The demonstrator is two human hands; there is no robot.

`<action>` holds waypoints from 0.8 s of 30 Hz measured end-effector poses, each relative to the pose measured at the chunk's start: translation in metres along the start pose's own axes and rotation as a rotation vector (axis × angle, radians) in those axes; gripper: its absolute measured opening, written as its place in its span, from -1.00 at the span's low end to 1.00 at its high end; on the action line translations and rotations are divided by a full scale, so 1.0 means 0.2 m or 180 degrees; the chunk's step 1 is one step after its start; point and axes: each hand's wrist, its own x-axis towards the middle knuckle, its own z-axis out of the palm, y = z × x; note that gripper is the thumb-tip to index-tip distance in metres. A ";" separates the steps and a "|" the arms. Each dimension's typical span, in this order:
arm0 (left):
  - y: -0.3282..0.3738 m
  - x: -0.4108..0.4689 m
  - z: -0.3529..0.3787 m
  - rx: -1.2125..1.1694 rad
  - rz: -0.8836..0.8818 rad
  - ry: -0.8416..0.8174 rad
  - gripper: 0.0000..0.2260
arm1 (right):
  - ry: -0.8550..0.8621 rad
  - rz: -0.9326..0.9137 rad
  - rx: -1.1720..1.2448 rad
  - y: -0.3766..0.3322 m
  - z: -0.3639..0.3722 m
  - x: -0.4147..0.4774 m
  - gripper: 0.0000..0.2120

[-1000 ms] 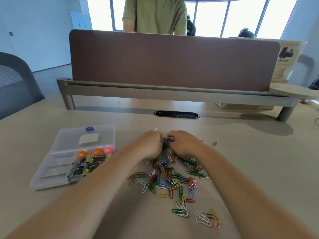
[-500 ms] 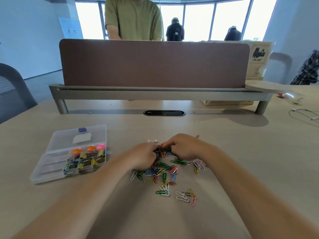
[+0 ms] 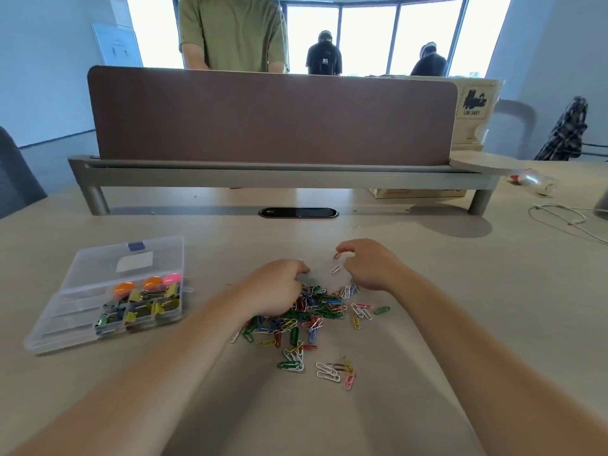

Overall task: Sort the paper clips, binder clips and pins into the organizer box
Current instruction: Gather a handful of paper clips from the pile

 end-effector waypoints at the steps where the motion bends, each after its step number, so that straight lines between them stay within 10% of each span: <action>1: 0.00 0.02 0.00 0.0020 -0.0029 -0.0049 -0.52 | -0.0151 0.0005 -0.0149 0.01 0.01 0.03 -0.56; 14: 0.05 -0.10 0.08 0.0008 0.0181 -0.0165 -0.48 | -0.0660 -0.0539 -0.0359 -0.11 0.11 -0.16 -0.51; 24: -0.01 -0.13 0.01 0.0012 -0.0187 0.0142 -0.57 | 0.0035 -0.0144 0.0561 -0.08 0.07 -0.18 -0.55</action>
